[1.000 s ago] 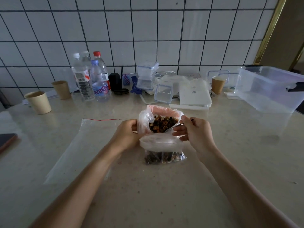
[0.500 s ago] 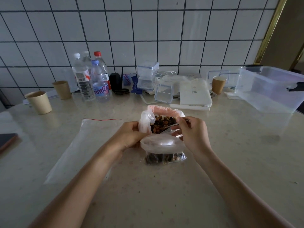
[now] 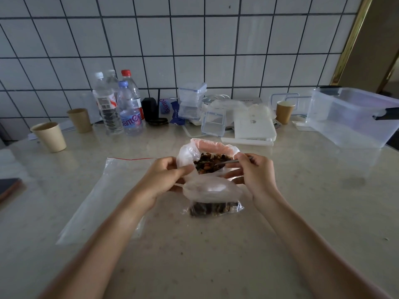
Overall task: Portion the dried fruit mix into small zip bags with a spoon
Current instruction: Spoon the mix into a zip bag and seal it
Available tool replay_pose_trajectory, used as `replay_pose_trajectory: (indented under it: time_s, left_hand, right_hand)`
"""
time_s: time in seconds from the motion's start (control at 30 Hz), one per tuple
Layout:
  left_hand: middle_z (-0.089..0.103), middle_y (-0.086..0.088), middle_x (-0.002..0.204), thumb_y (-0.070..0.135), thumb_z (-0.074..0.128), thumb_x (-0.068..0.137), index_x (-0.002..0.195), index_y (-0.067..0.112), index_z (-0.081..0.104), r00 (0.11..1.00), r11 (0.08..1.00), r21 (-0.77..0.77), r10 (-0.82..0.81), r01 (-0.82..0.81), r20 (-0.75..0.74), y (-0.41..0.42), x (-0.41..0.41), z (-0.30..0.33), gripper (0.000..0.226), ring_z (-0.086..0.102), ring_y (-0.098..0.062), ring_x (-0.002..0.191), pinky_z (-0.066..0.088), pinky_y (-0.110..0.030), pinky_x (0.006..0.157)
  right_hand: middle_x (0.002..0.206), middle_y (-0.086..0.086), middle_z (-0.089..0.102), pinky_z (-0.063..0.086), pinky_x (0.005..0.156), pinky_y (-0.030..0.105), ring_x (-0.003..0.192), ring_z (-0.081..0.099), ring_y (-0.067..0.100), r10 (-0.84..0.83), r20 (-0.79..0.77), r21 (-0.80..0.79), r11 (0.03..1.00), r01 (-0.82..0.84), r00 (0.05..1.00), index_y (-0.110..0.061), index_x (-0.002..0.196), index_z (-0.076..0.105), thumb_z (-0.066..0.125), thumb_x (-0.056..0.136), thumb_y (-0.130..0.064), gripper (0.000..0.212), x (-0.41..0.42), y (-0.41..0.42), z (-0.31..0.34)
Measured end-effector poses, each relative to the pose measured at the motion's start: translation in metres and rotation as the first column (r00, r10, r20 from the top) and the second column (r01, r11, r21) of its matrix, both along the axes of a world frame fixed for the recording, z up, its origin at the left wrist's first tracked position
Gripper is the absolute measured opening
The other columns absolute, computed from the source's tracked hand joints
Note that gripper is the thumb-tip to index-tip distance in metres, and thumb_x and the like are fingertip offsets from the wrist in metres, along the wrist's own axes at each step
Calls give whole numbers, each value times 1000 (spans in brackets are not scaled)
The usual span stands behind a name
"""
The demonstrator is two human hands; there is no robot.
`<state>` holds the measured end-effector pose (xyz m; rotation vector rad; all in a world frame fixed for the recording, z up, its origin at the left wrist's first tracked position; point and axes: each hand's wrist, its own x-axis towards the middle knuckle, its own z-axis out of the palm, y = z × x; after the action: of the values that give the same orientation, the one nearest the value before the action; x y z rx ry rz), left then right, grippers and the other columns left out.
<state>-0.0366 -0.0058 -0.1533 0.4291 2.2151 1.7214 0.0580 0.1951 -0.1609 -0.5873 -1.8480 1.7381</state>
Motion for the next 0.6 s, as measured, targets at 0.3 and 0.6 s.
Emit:
replay_pose_trajectory:
  time_s: [0.3, 0.6]
  left_hand:
    - [75, 4, 69, 62, 65, 91, 84, 10, 71, 986, 946, -318, -105, 58, -131, -20, 9, 17, 53, 75, -10, 65, 49, -21, 49]
    - [80, 7, 87, 46, 77, 89, 95, 27, 79, 950, 919, -312, -289, 240, -121, -17, 20, 19, 20, 76, -9, 70, 53, -18, 51]
  right_hand:
    - [79, 13, 78, 53, 42, 32, 58, 73, 26, 5, -103, -60, 998, -12, 995, -3, 93, 67, 46, 109, -14, 29, 14, 9, 20]
    - [71, 18, 73, 51, 41, 34, 55, 70, 32, 111, -200, -62, 990, -126, 973, -2, 86, 64, 45, 111, -19, 35, 32, 16, 37]
